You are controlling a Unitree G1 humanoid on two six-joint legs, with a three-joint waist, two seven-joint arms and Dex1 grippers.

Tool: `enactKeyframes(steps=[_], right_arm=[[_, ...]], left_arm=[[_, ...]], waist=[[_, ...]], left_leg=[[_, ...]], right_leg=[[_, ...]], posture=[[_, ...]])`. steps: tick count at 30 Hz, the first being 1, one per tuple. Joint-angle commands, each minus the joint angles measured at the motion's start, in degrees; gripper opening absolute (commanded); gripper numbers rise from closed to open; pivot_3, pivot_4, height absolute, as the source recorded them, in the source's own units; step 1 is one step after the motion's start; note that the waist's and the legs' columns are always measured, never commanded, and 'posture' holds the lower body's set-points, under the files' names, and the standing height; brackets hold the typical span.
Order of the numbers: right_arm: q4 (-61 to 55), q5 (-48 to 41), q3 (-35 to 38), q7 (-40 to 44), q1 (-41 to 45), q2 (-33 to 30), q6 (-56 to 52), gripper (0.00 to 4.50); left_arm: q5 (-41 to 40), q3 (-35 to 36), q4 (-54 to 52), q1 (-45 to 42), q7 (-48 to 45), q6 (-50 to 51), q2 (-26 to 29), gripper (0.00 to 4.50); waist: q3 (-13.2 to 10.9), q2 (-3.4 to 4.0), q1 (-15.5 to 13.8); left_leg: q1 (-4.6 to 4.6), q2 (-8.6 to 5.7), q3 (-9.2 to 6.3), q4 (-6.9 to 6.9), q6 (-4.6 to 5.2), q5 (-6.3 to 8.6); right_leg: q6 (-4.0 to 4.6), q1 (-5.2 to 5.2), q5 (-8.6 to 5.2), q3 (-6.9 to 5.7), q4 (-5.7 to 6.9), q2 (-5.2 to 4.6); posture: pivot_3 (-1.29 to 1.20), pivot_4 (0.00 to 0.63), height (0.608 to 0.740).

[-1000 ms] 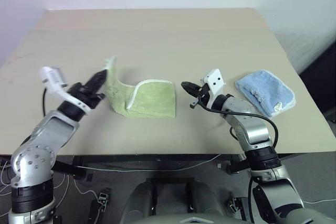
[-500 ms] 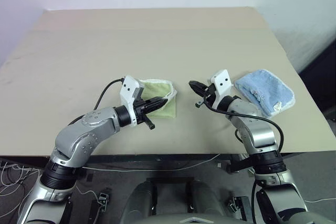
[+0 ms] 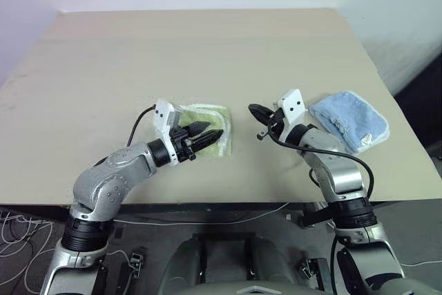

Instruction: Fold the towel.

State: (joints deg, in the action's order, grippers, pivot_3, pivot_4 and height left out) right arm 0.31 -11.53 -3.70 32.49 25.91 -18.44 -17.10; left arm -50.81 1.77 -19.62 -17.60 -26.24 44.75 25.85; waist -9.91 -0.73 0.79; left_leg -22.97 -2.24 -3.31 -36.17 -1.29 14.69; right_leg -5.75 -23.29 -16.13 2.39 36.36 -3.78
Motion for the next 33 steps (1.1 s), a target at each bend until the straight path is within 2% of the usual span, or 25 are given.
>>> enactKeyframes(steps=[1, 2, 5, 7, 9, 12, 18, 21, 28, 33], right_arm=[[-1.3, -0.4, 0.3, 0.2, 1.5, 0.3, 0.5, 0.00], [-1.4, -0.5, 0.4, 0.3, 1.6, 0.3, 0.5, 0.00], [-2.0, -1.1, 0.5, 0.8, 2.2, 0.3, 0.2, 0.00], [-2.9, -2.0, 0.1, 1.2, 3.3, 1.2, -0.5, 0.00], [-3.6, -3.2, -0.3, 1.8, 4.5, 2.2, -1.5, 0.00], [-3.6, -4.1, -0.6, 2.3, 5.7, 3.3, -2.8, 0.00], [-1.5, -5.8, -4.0, 3.8, 6.9, 7.7, -7.1, 0.00], [2.6, -3.5, -6.6, 3.3, 6.4, 8.6, -8.6, 0.00], [11.8, -0.8, -9.2, 3.3, 5.0, 9.8, -9.1, 0.00], [11.3, -0.3, -8.7, 3.5, 4.1, 9.8, -7.1, 0.00]], left_arm=[[-5.0, 6.1, -3.8, 1.4, 1.5, 0.4, -0.6, 4.15], [-6.0, 8.1, -3.5, 1.4, 2.5, 0.0, -0.9, 4.47], [-6.7, 13.9, -0.3, 0.1, 5.9, -1.7, -1.2, 4.47], [0.5, 14.0, 3.7, -1.2, 7.5, -4.7, 0.9, 4.47], [7.3, 11.2, 5.9, -1.6, 6.1, -7.9, 3.0, 4.08], [10.5, 9.3, 7.3, -2.2, 3.8, -10.4, 3.1, 3.24], [11.7, 6.3, 8.6, -2.4, -3.5, -12.6, 1.1, 1.09], [15.3, 3.0, 11.0, -1.7, -5.5, -13.7, 0.7, 0.04], [29.7, -6.8, 19.8, 0.5, -8.4, -21.7, 1.5, 0.04], [30.5, -5.4, 20.6, 1.2, -9.0, -23.2, 0.3, 0.04]], waist=[[0.0, 0.00, 0.0], [0.0, 0.00, 0.0], [0.0, 0.00, 0.0], [0.0, 0.00, 0.0], [0.0, 0.00, 0.1], [0.0, 0.00, -0.1], [0.0, -0.01, 0.0], [0.0, -0.01, 0.1], [0.0, -0.01, 0.1], [0.1, -0.01, 0.1]], left_leg=[[-0.01, 0.00, 0.00, 0.00, 0.00, 0.00], [-0.01, 0.00, 0.00, 0.00, 0.00, 0.00], [-0.01, 0.00, -0.01, -0.01, -0.03, -0.02], [0.00, 0.00, -0.01, -0.02, -0.04, -0.02], [0.01, -0.01, -0.01, -0.01, -0.09, -0.06], [-0.02, -0.02, 0.01, 0.01, -0.15, -0.09], [-0.17, -0.02, -0.03, -0.04, -0.20, -0.12], [-0.17, -0.02, -0.03, -0.04, -0.20, -0.12], [-0.19, -0.03, 0.01, -0.05, -0.19, -0.12], [-0.13, -0.03, 0.00, -0.05, -0.14, -0.09]], right_leg=[[0.00, 0.00, 0.00, 0.00, 0.00, 0.00], [0.00, 0.00, 0.00, 0.00, 0.00, 0.00], [0.00, -0.02, 0.00, -0.01, 0.03, 0.01], [0.00, -0.02, 0.00, -0.02, 0.06, 0.07], [0.00, -0.05, 0.00, -0.06, 0.10, 0.12], [0.00, -0.07, 0.00, -0.06, 0.08, 0.11], [-0.01, -0.18, 0.01, -0.09, 0.10, 0.07], [-0.01, -0.21, 0.01, -0.08, 0.13, 0.07], [0.00, -0.28, 0.01, -0.07, 0.19, 0.09], [0.00, -0.24, 0.01, -0.07, 0.26, 0.07]], posture=[[0.00, 0.150, 0.740], [0.00, 0.150, 0.740], [0.00, 0.150, 0.740], [0.00, 0.150, 0.740], [0.00, 0.150, 0.740], [0.00, 0.150, 0.740], [0.00, 0.150, 0.740], [0.00, 0.150, 0.740], [0.00, 0.150, 0.740], [0.00, 0.150, 0.740]])
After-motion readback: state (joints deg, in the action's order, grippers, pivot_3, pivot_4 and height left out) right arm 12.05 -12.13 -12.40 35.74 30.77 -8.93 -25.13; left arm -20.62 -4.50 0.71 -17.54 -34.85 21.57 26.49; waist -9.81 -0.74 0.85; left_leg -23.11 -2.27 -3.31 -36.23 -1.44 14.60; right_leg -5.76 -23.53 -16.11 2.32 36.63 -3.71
